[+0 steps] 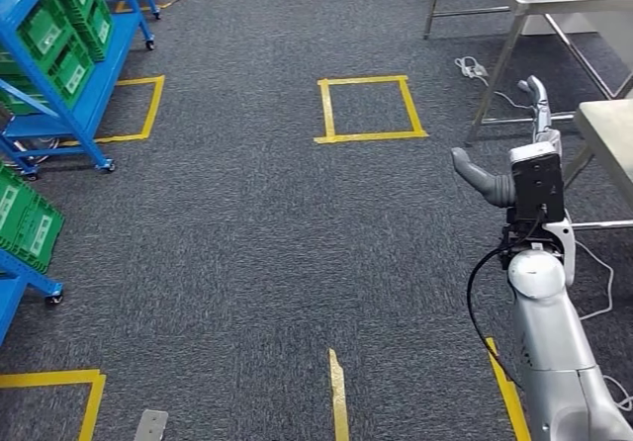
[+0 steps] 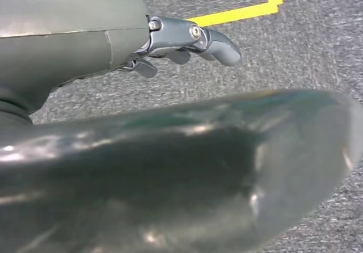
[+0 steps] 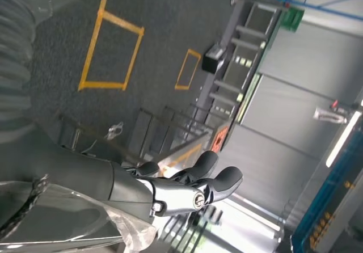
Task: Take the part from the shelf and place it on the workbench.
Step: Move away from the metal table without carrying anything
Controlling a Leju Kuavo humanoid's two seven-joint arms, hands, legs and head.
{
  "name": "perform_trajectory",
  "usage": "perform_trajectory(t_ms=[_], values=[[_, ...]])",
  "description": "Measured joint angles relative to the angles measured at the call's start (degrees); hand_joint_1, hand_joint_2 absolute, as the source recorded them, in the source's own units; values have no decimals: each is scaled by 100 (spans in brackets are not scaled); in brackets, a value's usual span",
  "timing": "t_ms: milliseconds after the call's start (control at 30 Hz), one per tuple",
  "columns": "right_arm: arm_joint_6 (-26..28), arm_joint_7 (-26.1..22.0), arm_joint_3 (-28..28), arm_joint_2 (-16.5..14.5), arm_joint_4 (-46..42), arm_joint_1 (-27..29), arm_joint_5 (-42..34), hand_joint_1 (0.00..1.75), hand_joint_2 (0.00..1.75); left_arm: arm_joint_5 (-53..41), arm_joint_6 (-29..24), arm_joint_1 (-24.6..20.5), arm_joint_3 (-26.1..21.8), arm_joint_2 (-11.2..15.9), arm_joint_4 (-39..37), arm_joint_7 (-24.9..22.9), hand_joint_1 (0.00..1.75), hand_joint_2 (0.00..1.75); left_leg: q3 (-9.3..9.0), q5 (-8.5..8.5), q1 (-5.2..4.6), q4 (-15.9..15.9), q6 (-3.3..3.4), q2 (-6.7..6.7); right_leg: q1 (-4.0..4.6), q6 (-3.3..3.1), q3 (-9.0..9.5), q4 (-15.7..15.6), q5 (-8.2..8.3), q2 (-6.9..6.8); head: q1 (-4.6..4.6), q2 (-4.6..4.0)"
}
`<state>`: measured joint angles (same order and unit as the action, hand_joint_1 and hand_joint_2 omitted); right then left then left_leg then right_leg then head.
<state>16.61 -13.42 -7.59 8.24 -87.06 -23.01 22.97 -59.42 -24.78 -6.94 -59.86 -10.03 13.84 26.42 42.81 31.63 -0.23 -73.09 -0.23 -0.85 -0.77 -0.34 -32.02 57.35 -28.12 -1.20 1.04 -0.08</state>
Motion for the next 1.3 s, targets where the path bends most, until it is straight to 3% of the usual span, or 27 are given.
perform_trajectory(t_ms=[33,67,100,167,233,267,333,400,467,500,533,567,633,700,767,833,900,967,1000,1033,1067,1100,1200,1267,1300], values=[[-1,1,-1,-1,0,6,0,0,175,-1,1,2,2,0,0,0,0,0,81,26,10,-179,-6,28,9,-4,6,1,-9,-79,-2,1],[-2,2,-2,-2,0,9,0,0,175,-1,2,4,3,0,-1,-1,0,0,48,-60,16,-124,-4,45,16,-3,15,1,-19,-154,-2,1],[-3,2,-3,-3,-1,9,0,0,175,-1,3,5,4,1,-1,-1,0,0,-101,-234,15,158,9,78,21,1,31,2,-32,-228,-2,1],[-4,1,-4,-4,-7,7,0,0,175,-1,3,-1,4,2,-1,0,0,0,-534,-564,-37,984,65,344,44,26,75,5,-71,-367,-2,0],[-4,2,1,-5,-16,6,0,0,175,-1,3,-15,5,1,0,-1,0,0,-752,-651,-105,1430,133,564,77,69,99,10,-107,-490,2,0],[-4,3,1,-7,-19,6,0,0,175,-1,3,-19,6,1,0,-1,0,0,-754,-631,-132,1459,159,560,88,91,105,6,-120,-555,3,0],[-4,3,-2,-11,-30,5,1,0,175,-1,3,-14,6,3,0,-1,0,0,-758,-652,-121,1496,216,405,78,144,125,14,-167,-621,4,-1],[-4,0,0,-13,-46,0,2,0,175,1,0,-23,6,8,0,-1,0,0,-787,-680,-84,1541,281,256,48,192,9,297,-360,-342,22,-1],[-3,2,8,-11,-50,14,1,0,175,-1,0,-41,6,4,0,-2,0,0,-795,-689,-58,1549,320,108,21,222,-358,1029,-700,16,51,-1],[-3,4,10,-11,-49,27,1,0,175,-2,1,-44,7,-3,0,-2,0,0,-795,-688,-55,1547,328,26,17,235,-569,1415,-829,82,61,0],[-3,6,10,-12,-48,40,0,0,175,-3,3,-41,7,-9,0,-2,0,0,-797,-687,-54,1544,330,-60,14,244,-728,1661,-865,106,62,0],[-3,6,8,-13,-48,47,0,0,175,-3,3,-37,7,-14,0,-2,0,0,-801,-685,-50,1538,329,-148,12,249,-788,1689,-777,113,61,0],[-3,6,8,-13,-48,48,1,0,175,-3,3,-36,6,-16,0,-2,0,0,-815,-670,-34,1512,306,-320,-11,255,-579,1086,-320,191,61,0],[-1,4,9,-13,-49,45,1,0,175,-3,3,-43,6,-15,0,-2,0,0,-799,-645,-23,1460,252,-473,-46,261,-249,369,-29,433,58,1],[1,5,10,-13,-50,46,1,0,175,-3,3,-38,7,-15,0,-2,0,0,-743,-656,-5,1428,180,-607,-48,241,-109,133,-28,554,57,1],[0,7,8,-15,-51,40,2,0,175,-3,3,-11,7,-11,0,-2,0,0,-703,-673,16,1425,114,-706,-40,188,-80,107,-13,440,58,1],[-2,4,6,-20,-56,29,2,0,175,-3,3,-4,7,-8,0,-2,0,0,-613,-538,-5,1233,61,-504,-49,117,-48,71,0,293,29,0],[-3,2,7,-22,-64,28,2,0,175,-3,3,-20,7,-12,0,-2,0,0,-321,-202,-13,590,13,-133,-32,55,-27,53,-11,128,-4,0],[-4,3,8,-22,-68,30,2,0,175,-3,3,-23,7,-14,0,-2,0,0,-133,-36,-3,187,-4,-27,-18,36,-24,53,-19,44,-11,0],[-4,4,8,-22,-68,32,2,0,175,-3,3,-20,7,-15,0,-2,0,0,3,55,7,-109,-12,17,-6,27,-21,54,-27,-34,-9,0],[-4,4,7,-22,-68,34,2,0,175,-3,3,-13,7,-15,0,-2,0,0,50,40,12,-216,-13,34,2,20,-16,55,-35,-109,-11,0],[-4,4,5,-23,-68,34,2,0,175,-3,3,-8,6,-15,0,-2,0,0,-24,-84,12,-78,-4,45,9,17,-5,55,-44,-177,-12,0],[-4,2,1,-26,-75,30,2,0,175,-3,3,-11,7,-13,0,-1,0,0,-619,-570,-50,1071,88,286,42,41,56,54,-93,-375,-11,1],[-4,3,5,-27,-81,25,2,0,175,-4,3,-19,8,-13,0,-1,0,0,-786,-610,-106,1423,146,406,71,79,73,52,-119,-497,-7,1],[-4,3,3,-31,-81,23,2,0,175,-4,3,-17,8,-14,0,-1,0,0,-782,-607,-118,1446,166,366,82,102,79,46,-126,-555,-9,1]])
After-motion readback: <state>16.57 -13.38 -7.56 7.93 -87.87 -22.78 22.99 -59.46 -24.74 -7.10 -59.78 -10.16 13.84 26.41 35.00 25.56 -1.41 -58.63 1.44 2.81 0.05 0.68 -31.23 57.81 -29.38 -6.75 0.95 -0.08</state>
